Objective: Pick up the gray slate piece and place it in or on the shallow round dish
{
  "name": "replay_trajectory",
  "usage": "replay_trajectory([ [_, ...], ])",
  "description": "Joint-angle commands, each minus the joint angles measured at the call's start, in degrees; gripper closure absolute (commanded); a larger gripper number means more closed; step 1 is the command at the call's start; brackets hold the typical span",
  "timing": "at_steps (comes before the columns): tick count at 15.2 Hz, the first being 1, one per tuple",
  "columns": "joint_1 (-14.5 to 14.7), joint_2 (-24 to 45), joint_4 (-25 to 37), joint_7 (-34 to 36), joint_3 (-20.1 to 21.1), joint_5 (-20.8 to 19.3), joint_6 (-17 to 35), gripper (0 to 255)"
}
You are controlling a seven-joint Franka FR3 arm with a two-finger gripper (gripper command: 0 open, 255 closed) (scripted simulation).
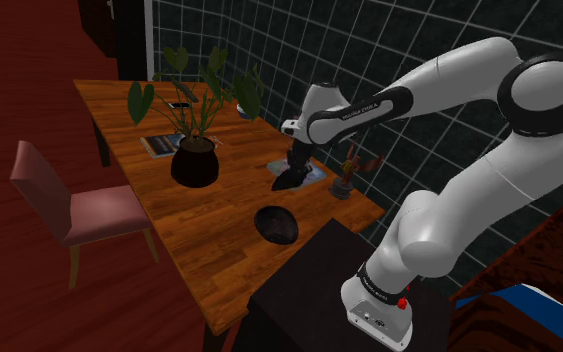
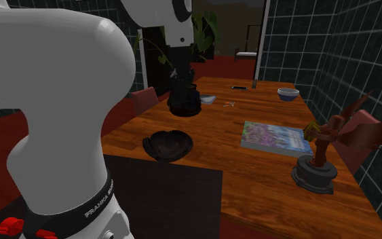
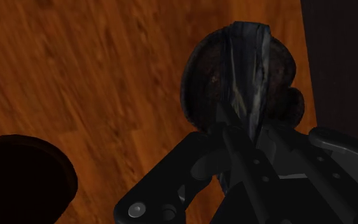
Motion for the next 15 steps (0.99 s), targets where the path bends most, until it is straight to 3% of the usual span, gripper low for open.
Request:
replay_trajectory([
  [1, 0.41, -3.29, -2.62, 3.62, 2.29, -0.90, -0.96, 255],
  [3, 1.04, -6.62, -5.42, 7.14, 4.83, -1.20, -1.86, 255],
  [15, 1.59, 2.94, -8.49, 6.98, 3.16, -0.88, 10.68, 255],
])
